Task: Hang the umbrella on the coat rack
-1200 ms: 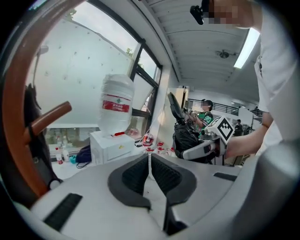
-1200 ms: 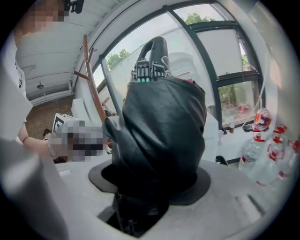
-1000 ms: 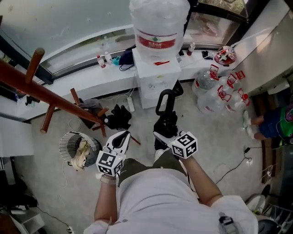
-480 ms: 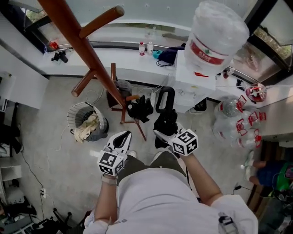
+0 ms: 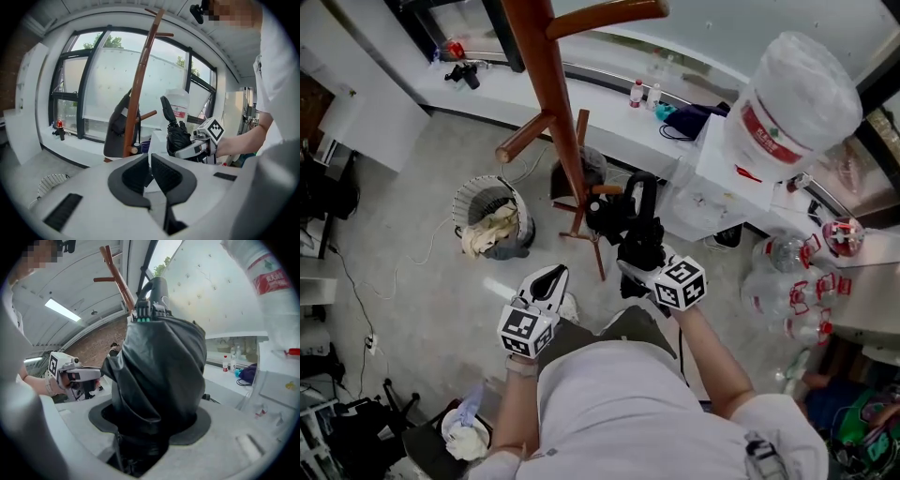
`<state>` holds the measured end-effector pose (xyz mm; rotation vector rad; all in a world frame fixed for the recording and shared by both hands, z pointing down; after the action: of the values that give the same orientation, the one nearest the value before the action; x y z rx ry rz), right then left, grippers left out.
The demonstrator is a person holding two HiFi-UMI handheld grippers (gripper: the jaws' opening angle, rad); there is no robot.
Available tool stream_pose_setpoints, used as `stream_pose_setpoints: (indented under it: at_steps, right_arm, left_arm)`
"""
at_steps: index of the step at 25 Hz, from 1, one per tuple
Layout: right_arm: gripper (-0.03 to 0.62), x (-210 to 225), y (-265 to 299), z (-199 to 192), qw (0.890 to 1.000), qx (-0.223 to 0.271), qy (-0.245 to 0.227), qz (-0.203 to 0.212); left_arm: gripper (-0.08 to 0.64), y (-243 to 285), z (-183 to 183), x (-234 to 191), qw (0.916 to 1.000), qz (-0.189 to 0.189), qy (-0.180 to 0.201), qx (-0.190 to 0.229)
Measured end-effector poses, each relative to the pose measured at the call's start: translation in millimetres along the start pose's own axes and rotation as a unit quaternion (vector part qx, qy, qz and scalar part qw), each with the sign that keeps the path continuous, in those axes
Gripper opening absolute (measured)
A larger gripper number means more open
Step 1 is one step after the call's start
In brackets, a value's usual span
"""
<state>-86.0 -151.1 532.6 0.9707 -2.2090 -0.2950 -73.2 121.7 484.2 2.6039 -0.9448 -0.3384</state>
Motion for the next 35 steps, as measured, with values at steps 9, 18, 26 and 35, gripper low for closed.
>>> stream_pose_setpoints:
  at_steps: [9, 18, 26, 35]
  right_arm:
    - [0.259, 10.2, 20.4, -7.5, 0.999, -0.022, 0.013, 0.03]
    - [0.259, 15.2, 40.4, -12.2, 0.998, -0.037, 0.011, 0.049]
    - [0.259, 19.1, 55.7, -12.6, 0.997, -0.038, 0.012, 0.06]
    - [0.259, 23.1, 70.3, -6.1, 0.994, -0.054, 0.017, 0.098]
  left_arm:
    - [0.003, -5.3, -6.6, 1.8, 0.9997, 0.023, -0.009, -0.004]
    - [0.003, -7.3, -10.9, -8.0, 0.9995, 0.031, -0.007, -0.005]
    - [0.003, -9.9, -16.4, -8.9, 0.9992, 0.039, -0.012, -0.008]
    - [0.003, -11.8, -20.7, -10.2, 0.9988, 0.045, -0.018, -0.007]
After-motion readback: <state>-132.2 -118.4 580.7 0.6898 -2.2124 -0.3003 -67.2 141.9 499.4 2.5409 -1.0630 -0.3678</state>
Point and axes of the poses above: the fingertips, and each gripper's own axes: y forward along the fingers, x to its right, z out of its top, the point moved 10 cm from there along -y, backward along the fingers, and after that the axes turned 7 degrees about y, right-handed, at the moved point
